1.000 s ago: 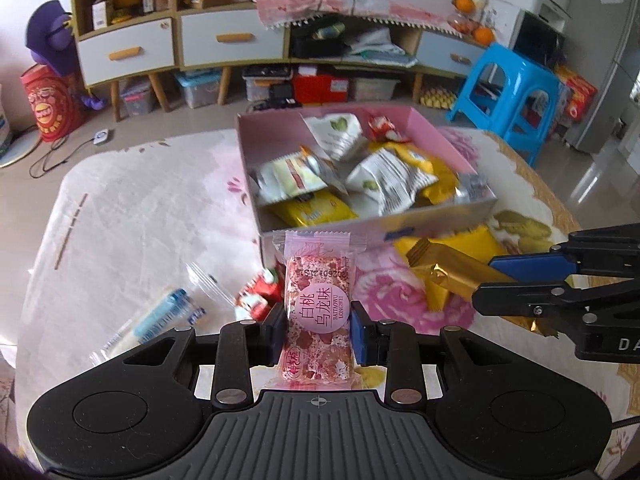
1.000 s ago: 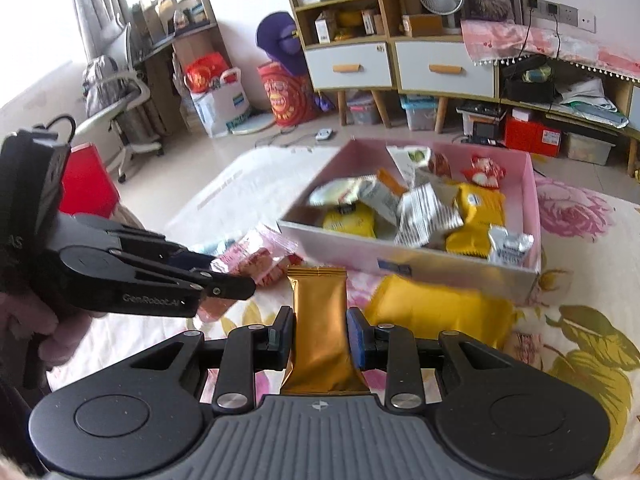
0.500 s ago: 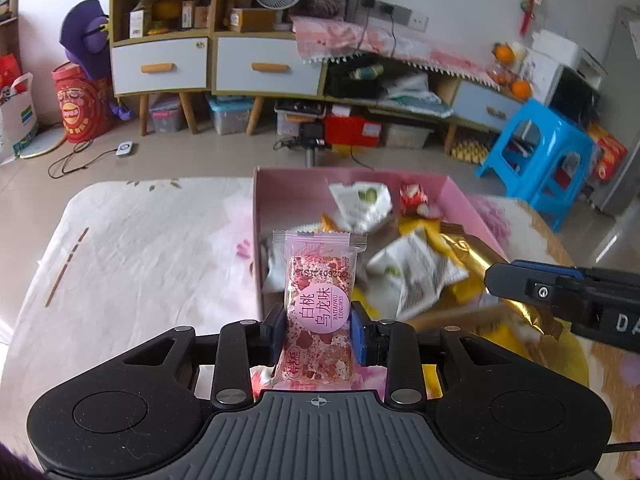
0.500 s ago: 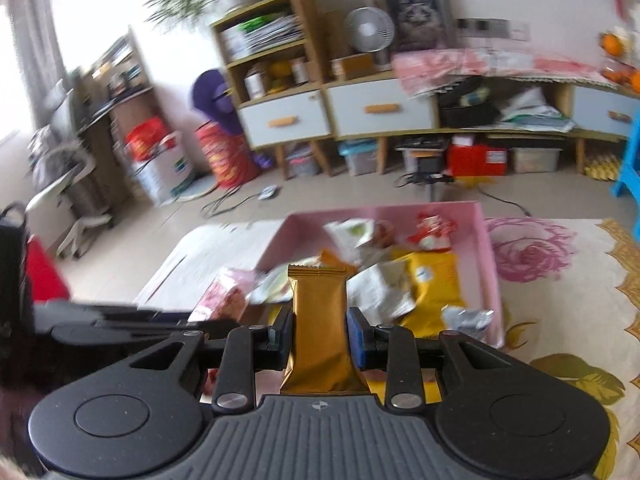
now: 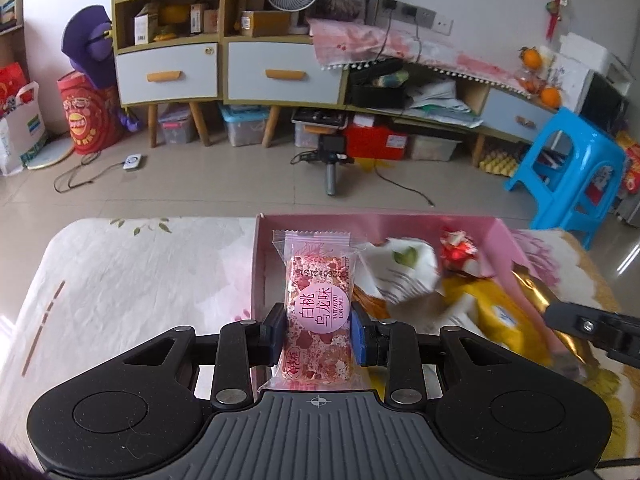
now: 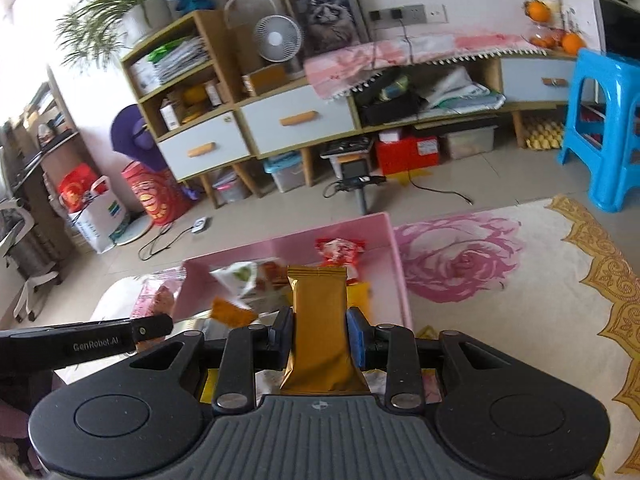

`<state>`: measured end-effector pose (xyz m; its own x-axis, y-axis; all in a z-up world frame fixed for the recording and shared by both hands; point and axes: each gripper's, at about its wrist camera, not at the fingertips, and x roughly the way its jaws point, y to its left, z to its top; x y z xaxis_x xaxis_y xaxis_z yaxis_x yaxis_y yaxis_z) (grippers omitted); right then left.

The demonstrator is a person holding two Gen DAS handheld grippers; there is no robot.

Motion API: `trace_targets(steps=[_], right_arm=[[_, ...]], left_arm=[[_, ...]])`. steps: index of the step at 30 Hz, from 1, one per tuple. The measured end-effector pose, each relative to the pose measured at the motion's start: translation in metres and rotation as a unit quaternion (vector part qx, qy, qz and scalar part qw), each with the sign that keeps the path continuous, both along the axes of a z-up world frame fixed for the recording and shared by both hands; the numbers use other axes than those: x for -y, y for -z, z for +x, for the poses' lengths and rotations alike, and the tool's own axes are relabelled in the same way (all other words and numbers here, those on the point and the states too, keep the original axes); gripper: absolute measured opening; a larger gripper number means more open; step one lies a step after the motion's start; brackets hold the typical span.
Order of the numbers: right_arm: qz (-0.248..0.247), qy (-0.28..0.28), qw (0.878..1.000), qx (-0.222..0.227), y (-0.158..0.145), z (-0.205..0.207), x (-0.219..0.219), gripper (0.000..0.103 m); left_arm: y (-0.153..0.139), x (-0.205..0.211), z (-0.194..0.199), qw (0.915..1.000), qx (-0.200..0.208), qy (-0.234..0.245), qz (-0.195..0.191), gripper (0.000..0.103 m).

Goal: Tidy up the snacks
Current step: 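Lower both bars into the pink box and open both grippers, then withdraw both grippers from the box toward the red pouch and yellow bag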

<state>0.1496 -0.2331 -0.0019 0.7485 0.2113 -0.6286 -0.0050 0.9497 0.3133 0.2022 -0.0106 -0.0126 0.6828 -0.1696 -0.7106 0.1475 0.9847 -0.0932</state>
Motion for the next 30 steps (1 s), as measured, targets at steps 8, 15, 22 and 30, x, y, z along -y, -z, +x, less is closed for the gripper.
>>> trace_targets(steps=[8,15,22,30], right_arm=[[0.013,0.024,1.0,-0.014,0.014,0.01,0.016,0.02],[0.044,0.025,0.999,-0.019,0.017,0.013,0.02,0.041],[0.038,0.021,0.999,-0.012,0.009,0.009,0.015,0.056],[0.024,0.015,1.0,-0.003,-0.005,-0.007,0.016,0.069]], left_arm=[[0.019,0.008,0.028,0.9996,-0.007,-0.012,0.023,0.031],[0.022,0.005,0.03,0.9998,-0.002,-0.015,0.014,0.052],[0.009,0.005,0.018,0.9999,0.008,0.006,0.009,0.069],[-0.008,0.001,-0.006,0.9995,0.012,0.01,0.028,0.081]])
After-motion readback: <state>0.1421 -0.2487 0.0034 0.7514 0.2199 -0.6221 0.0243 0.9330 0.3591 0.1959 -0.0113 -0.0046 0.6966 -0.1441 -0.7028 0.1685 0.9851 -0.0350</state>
